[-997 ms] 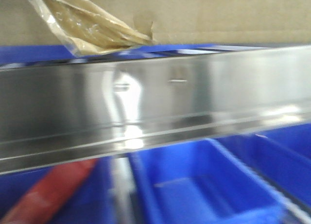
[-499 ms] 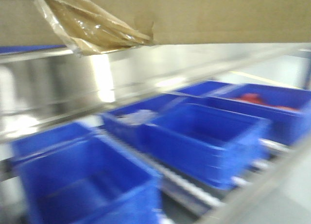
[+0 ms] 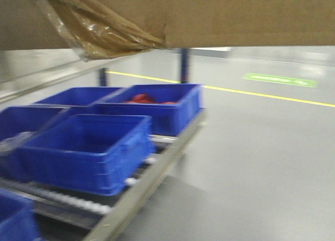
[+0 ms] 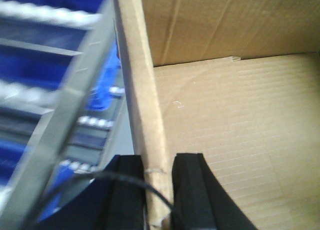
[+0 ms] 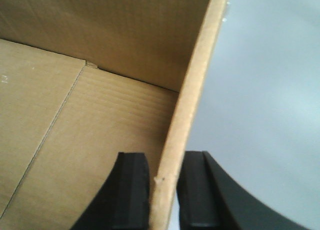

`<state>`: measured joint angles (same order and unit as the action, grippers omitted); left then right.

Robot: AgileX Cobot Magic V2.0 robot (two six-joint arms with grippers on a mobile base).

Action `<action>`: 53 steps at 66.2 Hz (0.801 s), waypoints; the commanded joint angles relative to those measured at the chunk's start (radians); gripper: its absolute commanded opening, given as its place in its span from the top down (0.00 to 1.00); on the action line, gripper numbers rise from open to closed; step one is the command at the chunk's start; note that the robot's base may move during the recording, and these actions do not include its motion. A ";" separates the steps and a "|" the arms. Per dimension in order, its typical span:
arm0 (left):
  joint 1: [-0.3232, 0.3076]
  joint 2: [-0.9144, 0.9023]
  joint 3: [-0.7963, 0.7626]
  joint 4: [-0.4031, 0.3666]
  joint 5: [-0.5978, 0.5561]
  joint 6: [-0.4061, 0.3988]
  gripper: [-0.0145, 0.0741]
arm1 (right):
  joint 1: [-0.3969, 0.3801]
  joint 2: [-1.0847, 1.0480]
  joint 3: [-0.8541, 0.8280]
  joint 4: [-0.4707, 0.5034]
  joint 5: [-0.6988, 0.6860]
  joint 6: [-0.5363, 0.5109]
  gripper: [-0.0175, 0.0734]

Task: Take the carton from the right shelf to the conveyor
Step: 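Hold the carton with both grippers while the base turns away from shelf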

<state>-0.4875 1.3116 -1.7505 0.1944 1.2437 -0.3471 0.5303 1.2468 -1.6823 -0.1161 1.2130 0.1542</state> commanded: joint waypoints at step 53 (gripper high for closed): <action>-0.008 -0.010 -0.006 -0.026 -0.045 0.004 0.86 | 0.001 -0.010 -0.003 0.012 -0.045 -0.014 0.87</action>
<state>-0.4875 1.3116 -1.7505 0.1944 1.2437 -0.3471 0.5303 1.2468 -1.6823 -0.1161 1.2130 0.1542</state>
